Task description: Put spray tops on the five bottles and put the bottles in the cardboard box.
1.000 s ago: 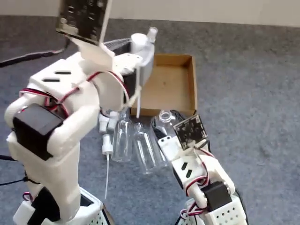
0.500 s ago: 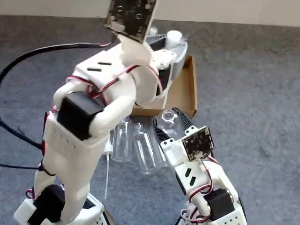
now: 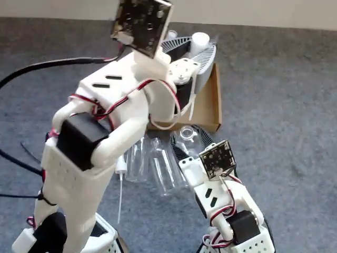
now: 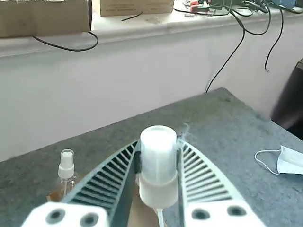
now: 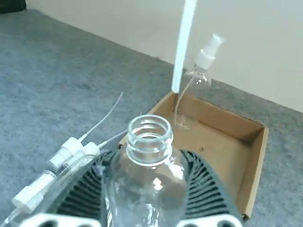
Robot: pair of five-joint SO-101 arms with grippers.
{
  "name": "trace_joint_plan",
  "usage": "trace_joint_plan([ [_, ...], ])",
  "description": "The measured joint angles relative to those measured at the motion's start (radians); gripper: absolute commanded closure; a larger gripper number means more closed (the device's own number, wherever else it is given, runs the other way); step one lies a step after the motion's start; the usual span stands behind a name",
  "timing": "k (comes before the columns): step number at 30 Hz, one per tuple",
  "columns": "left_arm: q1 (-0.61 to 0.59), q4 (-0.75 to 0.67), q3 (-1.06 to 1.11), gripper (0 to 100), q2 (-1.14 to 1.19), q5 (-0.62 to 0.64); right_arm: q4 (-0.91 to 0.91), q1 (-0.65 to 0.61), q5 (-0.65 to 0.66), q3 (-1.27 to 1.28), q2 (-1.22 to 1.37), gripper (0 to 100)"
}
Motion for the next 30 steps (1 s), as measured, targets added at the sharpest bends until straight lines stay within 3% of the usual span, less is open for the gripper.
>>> trace_joint_plan([
  [30,0.005,-0.055,0.431,99,-0.147,0.002,0.002,0.000,0.000,0.000,0.000,99.5],
])
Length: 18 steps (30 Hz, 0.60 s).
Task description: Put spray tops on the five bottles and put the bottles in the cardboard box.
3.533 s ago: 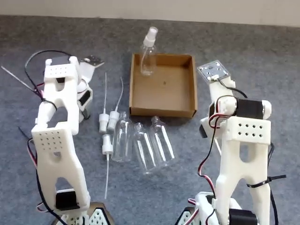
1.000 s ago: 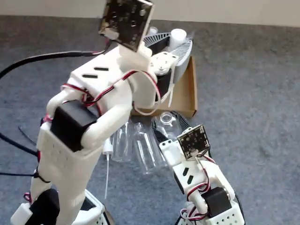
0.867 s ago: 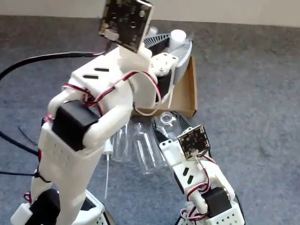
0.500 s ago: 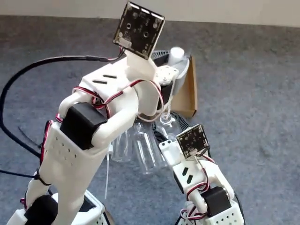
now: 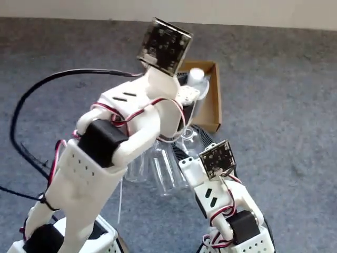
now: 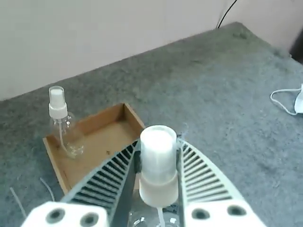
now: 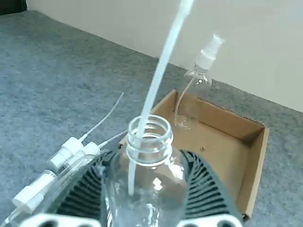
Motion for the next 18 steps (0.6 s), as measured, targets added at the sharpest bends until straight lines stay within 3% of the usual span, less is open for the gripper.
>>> trace_joint_plan([
  [18,0.002,-0.023,0.334,99,-0.021,0.005,0.002,0.014,-0.098,0.005,0.003,99.5],
])
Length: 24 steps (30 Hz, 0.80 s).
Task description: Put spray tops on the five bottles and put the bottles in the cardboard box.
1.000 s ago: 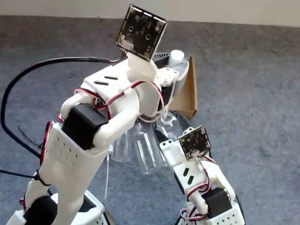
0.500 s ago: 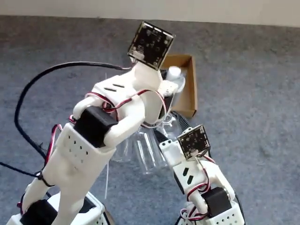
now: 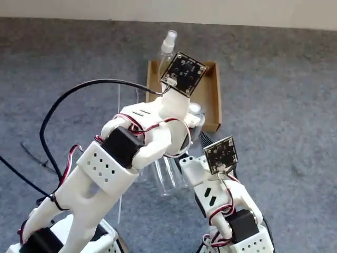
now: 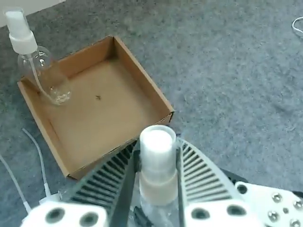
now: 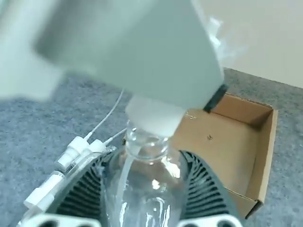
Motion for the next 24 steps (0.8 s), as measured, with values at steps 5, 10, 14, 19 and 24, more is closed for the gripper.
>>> trace_joint_plan([
  [5,-0.003,0.000,0.025,98,-0.014,0.000,0.000,0.000,0.000,0.000,0.000,99.5],
  [10,-0.005,-0.003,0.034,98,-0.017,0.000,0.000,0.002,0.000,0.000,0.000,99.5],
  [14,-0.006,-0.006,0.072,92,-0.097,-0.015,0.000,0.003,0.000,-0.002,0.000,99.5],
  [19,-0.006,-0.114,0.222,86,-0.210,-0.035,0.000,0.008,0.000,-0.002,0.000,99.5],
  [24,-0.006,-0.206,0.365,85,-0.256,-0.035,-0.002,0.011,-0.002,-0.002,-0.002,99.5],
])
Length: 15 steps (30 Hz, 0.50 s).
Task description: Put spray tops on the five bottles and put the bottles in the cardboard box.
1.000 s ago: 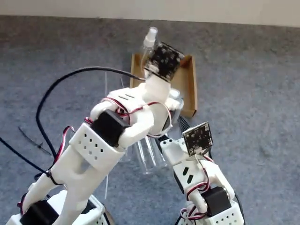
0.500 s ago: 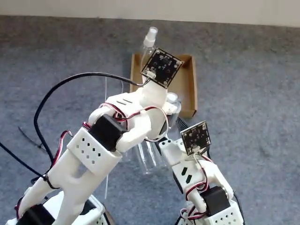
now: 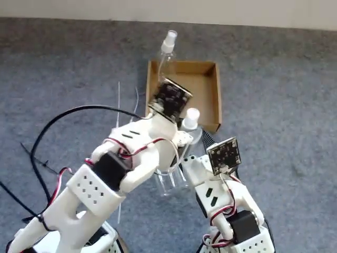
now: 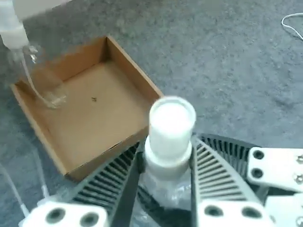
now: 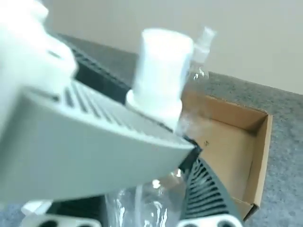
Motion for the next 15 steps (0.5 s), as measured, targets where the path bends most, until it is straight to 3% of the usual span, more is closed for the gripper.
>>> trace_joint_plan([
  [10,-0.002,0.002,-0.078,85,-0.008,-0.035,0.000,0.003,0.000,-0.002,-0.002,99.5],
  [15,-0.005,0.083,-0.195,85,-0.008,-0.063,0.000,0.005,0.000,-0.002,-0.002,99.5],
])
